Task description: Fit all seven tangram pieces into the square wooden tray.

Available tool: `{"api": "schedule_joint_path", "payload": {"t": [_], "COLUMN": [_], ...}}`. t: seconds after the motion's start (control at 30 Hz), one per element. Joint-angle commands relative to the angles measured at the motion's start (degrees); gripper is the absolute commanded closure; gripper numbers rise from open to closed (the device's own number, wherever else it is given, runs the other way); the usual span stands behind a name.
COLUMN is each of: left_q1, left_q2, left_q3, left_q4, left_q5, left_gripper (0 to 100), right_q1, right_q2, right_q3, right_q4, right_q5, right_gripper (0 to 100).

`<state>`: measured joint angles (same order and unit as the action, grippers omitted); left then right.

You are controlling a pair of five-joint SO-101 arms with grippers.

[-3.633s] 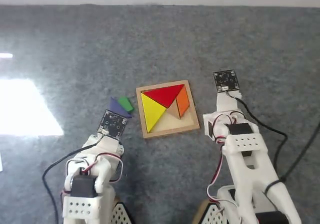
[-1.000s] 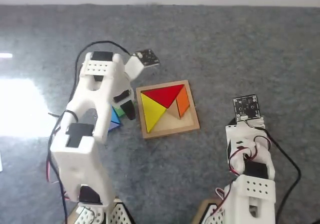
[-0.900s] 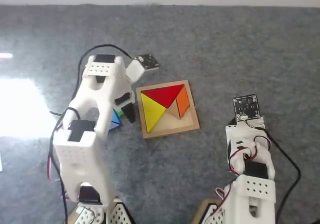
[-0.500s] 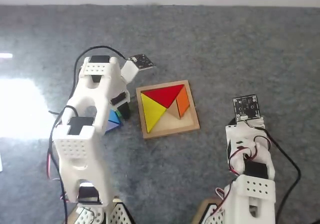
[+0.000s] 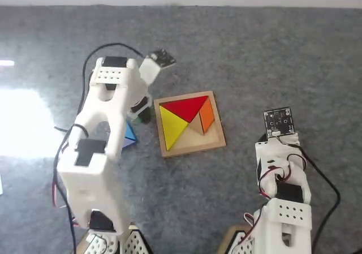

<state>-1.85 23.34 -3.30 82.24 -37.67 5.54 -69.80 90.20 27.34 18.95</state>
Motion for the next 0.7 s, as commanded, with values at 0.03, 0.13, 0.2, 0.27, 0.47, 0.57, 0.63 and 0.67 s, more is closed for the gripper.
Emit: {"api": "schedule_joint_path", "payload": {"t": [0.03, 0.13, 0.2, 0.27, 0.47, 0.57, 0.63, 0.67], "left_q1": [9.32, 15.91, 20.66, 24.97, 31.3, 30.42, 28.75, 27.52], "left_q2": [-15.3, -16.09, -14.59, -12.48, -5.27, -2.99, -2.37, -2.37], "left_q3": [-1.19, 1.8, 4.88, 7.87, 9.01, 9.1, 9.19, 9.19], "left_q4": [10.37, 9.93, 5.8, 0.88, -5.36, -6.42, -6.95, -7.56], "left_q5": [12.4, 21.98, 27.43, 31.91, 42.46, 44.66, 45.01, 45.54], "left_gripper": [99, 99, 99, 99, 99, 99, 99, 99], "right_q1": [-0.22, 0.13, 1.45, 1.98, 1.89, 1.98, 1.98, 2.07], "right_q2": [-1.45, -1.45, -1.54, -1.54, -1.54, -1.54, -1.54, -1.54], "right_q3": [-0.53, -0.53, -0.53, -0.53, -0.53, -0.53, -0.53, -0.53], "right_q4": [-1.36, -1.27, -1.36, -1.45, -1.45, -1.45, -1.45, -1.45], "right_q5": [0.62, 0.62, 0.62, 0.53, 0.53, 0.53, 0.53, 0.53], "right_gripper": [99.2, 99.2, 99.2, 99.2, 99.2, 99.2, 99.2, 99.2]}}
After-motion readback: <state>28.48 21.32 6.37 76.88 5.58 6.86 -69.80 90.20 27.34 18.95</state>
